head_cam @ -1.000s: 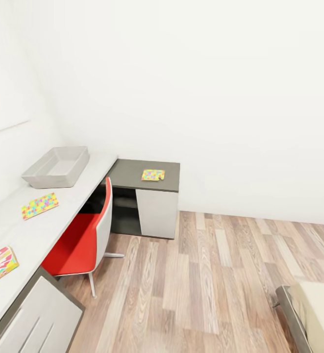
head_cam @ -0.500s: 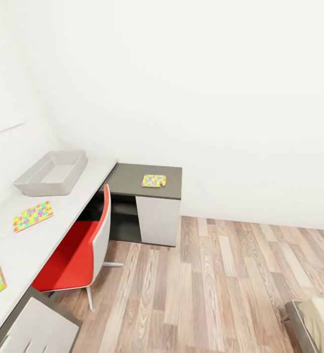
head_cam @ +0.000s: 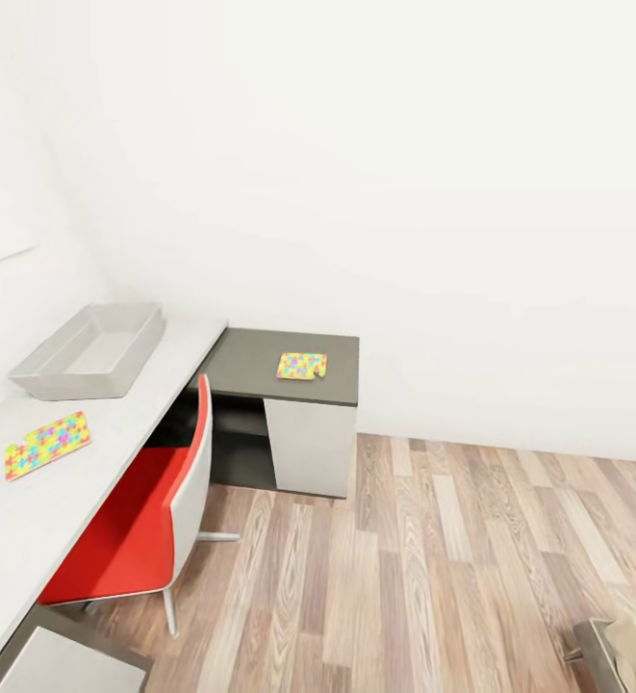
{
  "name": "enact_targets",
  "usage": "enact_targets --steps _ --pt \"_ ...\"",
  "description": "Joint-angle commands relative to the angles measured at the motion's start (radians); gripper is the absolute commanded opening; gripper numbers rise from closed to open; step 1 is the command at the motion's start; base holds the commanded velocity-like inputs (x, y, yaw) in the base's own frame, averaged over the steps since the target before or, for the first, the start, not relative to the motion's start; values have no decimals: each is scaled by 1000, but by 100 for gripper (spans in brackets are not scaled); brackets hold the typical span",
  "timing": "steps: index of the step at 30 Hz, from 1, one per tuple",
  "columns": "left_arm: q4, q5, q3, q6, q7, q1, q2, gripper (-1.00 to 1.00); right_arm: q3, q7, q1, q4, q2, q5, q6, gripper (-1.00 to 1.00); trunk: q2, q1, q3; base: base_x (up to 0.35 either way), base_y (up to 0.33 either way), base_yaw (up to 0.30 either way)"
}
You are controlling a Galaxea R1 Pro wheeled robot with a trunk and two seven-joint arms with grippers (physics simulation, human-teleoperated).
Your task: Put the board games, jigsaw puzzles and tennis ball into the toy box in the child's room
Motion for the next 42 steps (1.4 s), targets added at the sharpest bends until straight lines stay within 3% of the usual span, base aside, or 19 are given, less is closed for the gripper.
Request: enact_targets --steps 1,42 --pt "-2 0 -1 6 1 0 0 100 -3 -1 -1 1 0 -2 -3 100 -2 1 -2 185 0 0" --pt "-1 0 -1 6 1 0 0 100 -1 1 0 1 3 0 -3 100 -2 1 -2 169 0 -53"
